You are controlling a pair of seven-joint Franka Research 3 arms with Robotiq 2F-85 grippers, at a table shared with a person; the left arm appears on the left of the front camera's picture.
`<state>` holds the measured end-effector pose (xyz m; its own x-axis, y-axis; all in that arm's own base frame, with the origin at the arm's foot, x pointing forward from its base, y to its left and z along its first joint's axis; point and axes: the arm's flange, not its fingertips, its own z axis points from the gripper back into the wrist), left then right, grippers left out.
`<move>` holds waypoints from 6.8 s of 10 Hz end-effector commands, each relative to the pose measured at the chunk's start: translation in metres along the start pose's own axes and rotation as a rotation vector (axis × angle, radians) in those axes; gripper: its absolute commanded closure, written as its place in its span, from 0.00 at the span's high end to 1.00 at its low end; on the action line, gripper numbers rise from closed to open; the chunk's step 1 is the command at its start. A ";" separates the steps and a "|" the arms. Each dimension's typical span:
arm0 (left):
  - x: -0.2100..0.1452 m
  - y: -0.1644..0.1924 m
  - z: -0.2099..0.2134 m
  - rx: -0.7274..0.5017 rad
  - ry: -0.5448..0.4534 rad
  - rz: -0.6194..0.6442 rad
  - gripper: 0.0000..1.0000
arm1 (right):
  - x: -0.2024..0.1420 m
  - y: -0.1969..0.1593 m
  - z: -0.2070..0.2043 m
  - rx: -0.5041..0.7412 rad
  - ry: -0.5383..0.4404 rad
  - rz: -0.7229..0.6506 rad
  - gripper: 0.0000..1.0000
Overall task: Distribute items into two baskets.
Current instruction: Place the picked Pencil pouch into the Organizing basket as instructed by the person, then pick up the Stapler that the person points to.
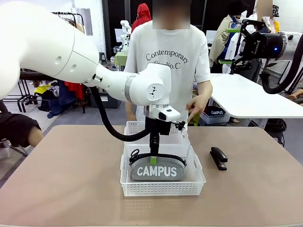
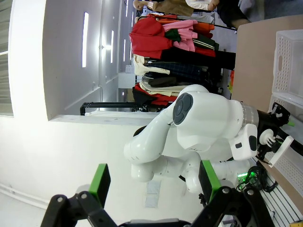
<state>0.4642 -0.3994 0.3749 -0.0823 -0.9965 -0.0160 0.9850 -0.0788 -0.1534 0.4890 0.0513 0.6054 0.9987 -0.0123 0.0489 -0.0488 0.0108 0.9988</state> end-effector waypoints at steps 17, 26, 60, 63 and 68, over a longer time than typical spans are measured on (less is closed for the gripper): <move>-0.009 -0.013 0.026 -0.020 0.005 -0.011 1.00 | 0.000 0.002 0.000 0.001 0.000 0.003 1.00; -0.084 -0.076 0.162 0.124 -0.303 0.428 1.00 | 0.000 0.002 0.000 0.001 0.000 0.003 1.00; -0.304 -0.161 0.318 0.013 -1.430 1.341 1.00 | 0.000 0.002 0.000 0.001 0.000 0.003 1.00; -0.323 -0.143 0.317 -0.063 -1.434 1.512 1.00 | 0.000 0.002 0.000 0.001 0.000 0.003 1.00; -0.359 -0.114 0.283 -0.498 -1.453 1.687 1.00 | 0.000 0.002 0.000 0.001 0.000 0.003 1.00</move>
<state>0.4233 -0.0446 0.6785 0.8419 0.5088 0.1800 -0.0642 0.4255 -0.9027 0.4889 0.0510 0.6054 0.9987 -0.0126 0.0489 -0.0488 0.0108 0.9988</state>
